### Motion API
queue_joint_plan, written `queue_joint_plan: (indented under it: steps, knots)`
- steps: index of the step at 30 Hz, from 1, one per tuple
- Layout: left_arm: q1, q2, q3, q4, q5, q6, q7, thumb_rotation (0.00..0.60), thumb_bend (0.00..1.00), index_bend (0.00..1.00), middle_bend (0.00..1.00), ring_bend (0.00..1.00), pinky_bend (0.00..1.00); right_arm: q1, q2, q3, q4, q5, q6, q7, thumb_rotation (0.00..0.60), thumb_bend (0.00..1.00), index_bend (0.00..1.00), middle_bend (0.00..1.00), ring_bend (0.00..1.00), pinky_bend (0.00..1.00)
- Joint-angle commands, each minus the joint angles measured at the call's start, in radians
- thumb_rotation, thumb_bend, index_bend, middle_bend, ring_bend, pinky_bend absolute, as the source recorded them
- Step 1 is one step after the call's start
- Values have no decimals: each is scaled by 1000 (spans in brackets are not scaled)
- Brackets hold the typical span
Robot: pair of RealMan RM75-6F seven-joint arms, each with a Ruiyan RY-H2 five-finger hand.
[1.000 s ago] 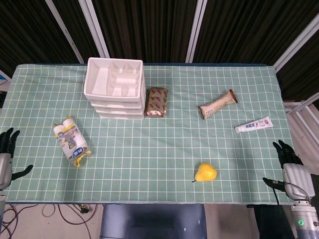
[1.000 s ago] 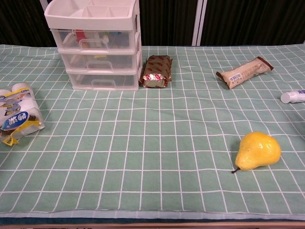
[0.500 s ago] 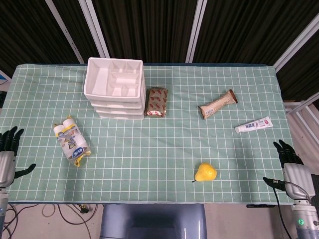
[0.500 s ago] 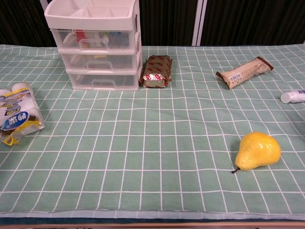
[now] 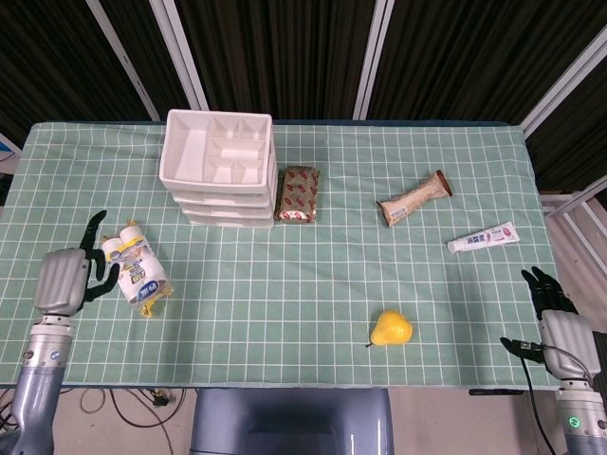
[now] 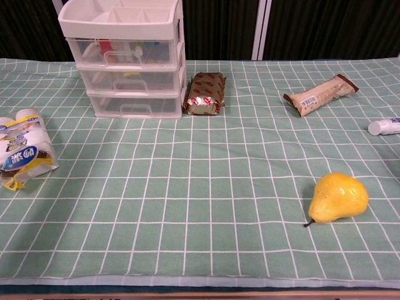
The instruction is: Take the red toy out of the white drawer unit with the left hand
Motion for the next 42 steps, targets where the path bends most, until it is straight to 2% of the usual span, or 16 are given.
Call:
queue_joint_plan:
  steps: [1,4,8,17,28,42]
  knots:
    - [-114,-79,-97,-72,-234,-144,-14,600,428,19,897,895,897,0,2,1,-1,3,-3,4,600,66,0,0,0,229]
    - [-174,-137,-147,-57,-371,-184,-19,600,439,24,928,922,927,1,4,3,-3,10,-9,14,600,66,0,0,0,229]
    - [-249,-202,-185,-8,-499,-222,-11,600,441,24,944,943,950,2,8,5,-6,19,-16,26,600,66,0,0,0,229]
    - [-351,-306,-228,122,-652,-292,-41,600,445,24,959,957,995,4,14,8,-11,33,-29,44,600,65,0,0,0,229]
    - [-430,-374,-243,235,-703,-358,-82,600,445,52,975,969,1000,5,17,12,-15,43,-35,53,600,66,0,0,0,229]
    - [-455,-402,-244,259,-674,-368,-149,600,445,78,983,975,1000,6,18,12,-19,48,-40,58,600,66,0,0,0,229]
